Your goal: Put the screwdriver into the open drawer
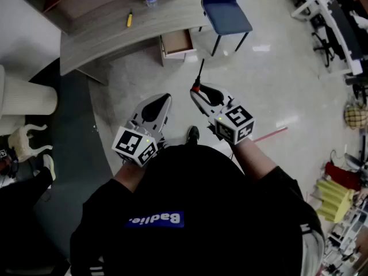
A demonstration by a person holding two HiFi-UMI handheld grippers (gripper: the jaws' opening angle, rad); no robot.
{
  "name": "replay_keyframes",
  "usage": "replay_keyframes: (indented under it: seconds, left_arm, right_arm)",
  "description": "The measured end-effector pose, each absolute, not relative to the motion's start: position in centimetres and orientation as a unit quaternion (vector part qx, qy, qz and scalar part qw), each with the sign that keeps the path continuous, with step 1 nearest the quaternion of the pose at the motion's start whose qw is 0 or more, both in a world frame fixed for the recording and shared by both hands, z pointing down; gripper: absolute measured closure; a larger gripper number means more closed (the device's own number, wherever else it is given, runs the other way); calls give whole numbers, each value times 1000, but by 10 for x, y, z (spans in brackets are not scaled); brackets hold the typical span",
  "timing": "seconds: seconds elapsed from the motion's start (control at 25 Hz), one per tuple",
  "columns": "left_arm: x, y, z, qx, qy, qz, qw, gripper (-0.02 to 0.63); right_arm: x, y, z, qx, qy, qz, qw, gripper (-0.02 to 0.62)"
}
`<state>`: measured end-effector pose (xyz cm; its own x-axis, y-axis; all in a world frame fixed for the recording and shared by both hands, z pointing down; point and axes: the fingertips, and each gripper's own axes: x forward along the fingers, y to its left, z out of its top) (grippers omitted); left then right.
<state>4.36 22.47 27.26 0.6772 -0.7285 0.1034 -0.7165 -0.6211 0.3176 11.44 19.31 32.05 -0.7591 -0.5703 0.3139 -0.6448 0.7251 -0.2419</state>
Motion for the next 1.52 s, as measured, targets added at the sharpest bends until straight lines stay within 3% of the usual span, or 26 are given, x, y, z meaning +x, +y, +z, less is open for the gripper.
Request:
replay_keyframes:
  seconds: [1.52]
  left_arm:
    - [71,212,268,895,-415,-12,162,604]
  right_arm:
    - [132,182,322,297,-932,176,112,477]
